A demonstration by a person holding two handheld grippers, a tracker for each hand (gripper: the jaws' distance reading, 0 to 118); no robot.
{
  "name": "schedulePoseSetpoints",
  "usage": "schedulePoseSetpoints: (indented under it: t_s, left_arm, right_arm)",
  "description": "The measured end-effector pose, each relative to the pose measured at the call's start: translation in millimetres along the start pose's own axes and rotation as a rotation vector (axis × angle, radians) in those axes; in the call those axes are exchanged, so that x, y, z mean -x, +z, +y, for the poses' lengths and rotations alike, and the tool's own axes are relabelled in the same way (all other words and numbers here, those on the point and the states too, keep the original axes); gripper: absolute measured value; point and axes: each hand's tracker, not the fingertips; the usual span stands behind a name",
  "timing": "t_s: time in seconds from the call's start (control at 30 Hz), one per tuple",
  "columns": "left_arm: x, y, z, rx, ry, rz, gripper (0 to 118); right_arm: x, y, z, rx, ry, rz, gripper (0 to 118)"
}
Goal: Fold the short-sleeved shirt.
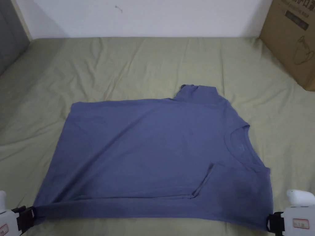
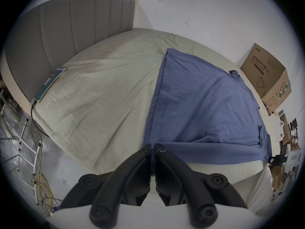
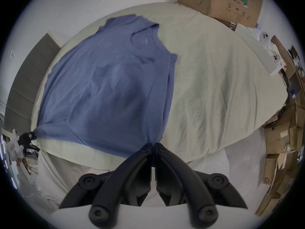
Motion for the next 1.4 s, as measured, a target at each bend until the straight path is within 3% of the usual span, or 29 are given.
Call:
schedulePoseSetpoints:
  t_s: [0.3,0.43,0.57,0.6,0.63,0.67,0.7,0.73,0.77,0.97,1.0,1.03,1.07,1.1,1.23,1.37,1.4]
  left_arm:
    - [-15,3,58,-0.034,-0.084,0.008,4]
    - [-24,-24,101,-0.042,-0.108,-0.005,4]
    - [-34,-66,131,0.003,-0.154,0.003,4]
    - [-34,-75,135,0.017,-0.154,0.005,9]
    - [-34,-85,138,0.035,-0.148,0.019,26]
    - [-34,-94,139,0.065,-0.156,0.056,51]
    - [-32,-100,139,0.097,-0.162,0.084,83]
    - [-29,-102,137,0.118,-0.155,0.100,94]
    - [-26,-96,135,0.097,-0.149,0.085,95]
    - [-5,-41,111,0.025,-0.080,0.045,92]
    - [-2,-30,103,0.019,-0.065,0.027,75]
    - [1,-20,94,0.004,-0.040,-0.013,50]
    - [5,-11,85,-0.008,-0.026,-0.028,19]
    - [6,-4,75,-0.003,-0.020,-0.030,1]
    - [5,3,44,0.021,-0.017,-0.040,1]
    - [6,-11,39,0.017,-0.002,-0.041,2]
    - [5,-14,42,0.012,0.001,-0.039,7]
  right_arm:
    - [5,38,89,-0.083,-0.018,0.075,3]
    - [16,21,148,-0.092,-0.013,0.070,3]
    - [20,-23,195,-0.047,-0.082,0.059,3]
    - [20,-32,201,-0.038,-0.082,0.065,3]
    - [21,-43,205,-0.034,-0.101,0.068,4]
    - [23,-49,207,-0.029,-0.100,0.063,8]
    - [25,-52,208,-0.018,-0.085,0.042,33]
    - [28,-52,207,-0.017,-0.053,-0.008,54]
    - [29,-48,204,-0.039,-0.017,-0.022,62]
    - [29,2,166,-0.131,0.057,-0.001,60]
    - [29,10,155,-0.144,0.058,0.015,55]
    - [30,17,142,-0.143,0.065,0.038,44]
    - [32,21,128,-0.140,0.076,0.060,25]
    - [32,22,116,-0.134,0.074,0.055,4]
    - [39,13,71,-0.058,0.098,0.081,2]
    - [39,-3,52,-0.013,0.059,0.096,2]
    - [39,-6,51,-0.007,0.051,0.096,2]
